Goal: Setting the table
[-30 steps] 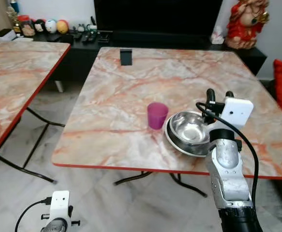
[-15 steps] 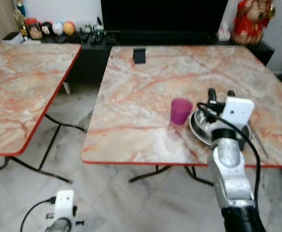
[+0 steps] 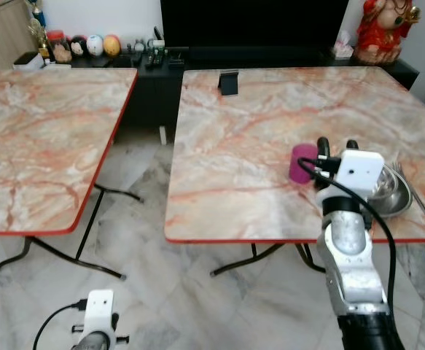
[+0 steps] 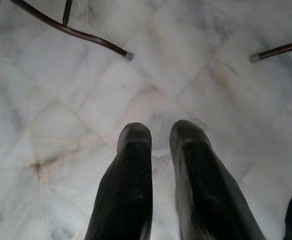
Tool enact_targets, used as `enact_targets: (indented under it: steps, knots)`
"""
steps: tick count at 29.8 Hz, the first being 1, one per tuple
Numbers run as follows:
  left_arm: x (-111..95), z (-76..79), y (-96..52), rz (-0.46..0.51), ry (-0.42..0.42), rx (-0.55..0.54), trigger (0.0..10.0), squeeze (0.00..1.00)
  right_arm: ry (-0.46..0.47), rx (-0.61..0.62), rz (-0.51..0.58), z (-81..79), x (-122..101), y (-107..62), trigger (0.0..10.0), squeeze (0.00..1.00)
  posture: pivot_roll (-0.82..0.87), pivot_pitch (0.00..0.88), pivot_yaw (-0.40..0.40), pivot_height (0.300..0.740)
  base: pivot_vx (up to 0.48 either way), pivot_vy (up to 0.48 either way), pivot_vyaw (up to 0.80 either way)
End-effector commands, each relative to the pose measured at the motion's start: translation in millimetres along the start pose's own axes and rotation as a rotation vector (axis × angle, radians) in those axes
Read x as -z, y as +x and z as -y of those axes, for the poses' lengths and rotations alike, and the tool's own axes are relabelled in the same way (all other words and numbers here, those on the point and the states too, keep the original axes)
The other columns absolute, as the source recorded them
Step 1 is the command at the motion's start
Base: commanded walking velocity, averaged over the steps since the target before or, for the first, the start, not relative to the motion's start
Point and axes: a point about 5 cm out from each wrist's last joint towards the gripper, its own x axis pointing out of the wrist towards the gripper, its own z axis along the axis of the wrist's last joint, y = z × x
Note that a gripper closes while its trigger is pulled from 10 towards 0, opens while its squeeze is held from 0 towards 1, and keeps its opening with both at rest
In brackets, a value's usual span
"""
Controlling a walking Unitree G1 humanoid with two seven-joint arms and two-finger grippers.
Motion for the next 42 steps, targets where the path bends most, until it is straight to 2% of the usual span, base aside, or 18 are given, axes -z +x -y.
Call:
enact_targets:
  steps: [1,39,42]
  knots:
    - [4.7,-8.1,-1.2,-0.022,0.016,-0.018,10.0,0.0,0.025,-0.029,0.005,-9.7,-3.5,0.5,10.0,0.0,-0.02,0.0,-0.001,0.74,0.0,0.3,0.0]
    - [5.1,-12.0,-1.6,-0.023,0.037,-0.01,10.0,0.0,0.027,-0.063,0.002,-17.2,-2.9,-0.7,10.0,0.0,-0.01,0.0,0.01,0.74,0.0,0.3,0.0]
    - [4.8,-11.2,-1.5,-0.021,0.036,-0.009,10.0,0.0,0.026,-0.074,0.013,-19.0,-3.8,-1.9,10.0,0.0,-0.01,0.0,0.008,0.74,0.0,0.3,0.56]
